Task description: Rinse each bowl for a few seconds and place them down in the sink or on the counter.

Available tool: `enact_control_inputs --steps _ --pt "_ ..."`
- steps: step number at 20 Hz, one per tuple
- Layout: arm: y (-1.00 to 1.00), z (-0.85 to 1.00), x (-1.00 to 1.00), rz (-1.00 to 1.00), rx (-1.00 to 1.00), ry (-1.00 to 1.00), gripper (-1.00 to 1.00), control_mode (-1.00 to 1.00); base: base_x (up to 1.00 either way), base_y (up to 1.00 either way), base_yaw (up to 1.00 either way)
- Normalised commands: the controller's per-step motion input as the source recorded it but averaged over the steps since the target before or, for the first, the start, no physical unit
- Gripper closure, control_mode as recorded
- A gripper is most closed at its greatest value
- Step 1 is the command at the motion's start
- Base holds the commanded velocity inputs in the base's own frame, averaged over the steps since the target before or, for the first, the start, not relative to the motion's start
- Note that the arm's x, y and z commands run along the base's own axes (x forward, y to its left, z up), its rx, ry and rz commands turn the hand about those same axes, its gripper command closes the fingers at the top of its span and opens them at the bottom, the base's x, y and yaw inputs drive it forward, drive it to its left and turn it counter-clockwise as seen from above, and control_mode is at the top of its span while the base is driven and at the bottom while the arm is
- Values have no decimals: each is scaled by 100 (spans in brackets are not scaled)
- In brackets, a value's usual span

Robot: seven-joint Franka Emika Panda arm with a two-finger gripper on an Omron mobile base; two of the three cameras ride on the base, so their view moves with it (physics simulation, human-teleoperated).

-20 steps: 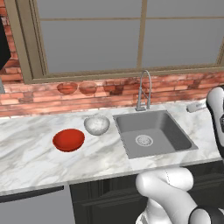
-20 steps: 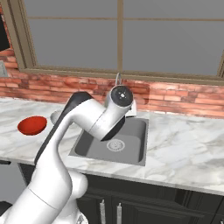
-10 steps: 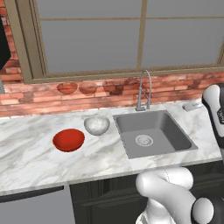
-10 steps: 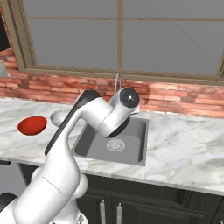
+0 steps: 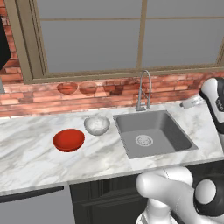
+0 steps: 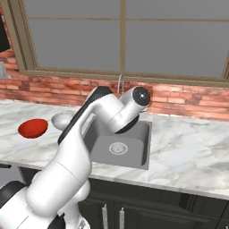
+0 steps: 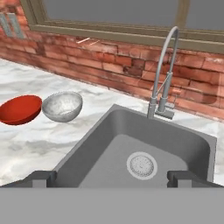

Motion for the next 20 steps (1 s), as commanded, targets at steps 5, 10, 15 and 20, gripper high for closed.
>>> enact_control_inputs --steps 5,10,15,20 --pt "0 -20 36 5 1 0 -100 -100 0 0 0" --pt "0 -21 28 4 0 -4 -100 -100 0 0 0" --pt "0 -20 18 4 0 -11 -100 -100 0 0 0" --pt "0 -19 6 2 0 -18 -100 -100 0 0 0"
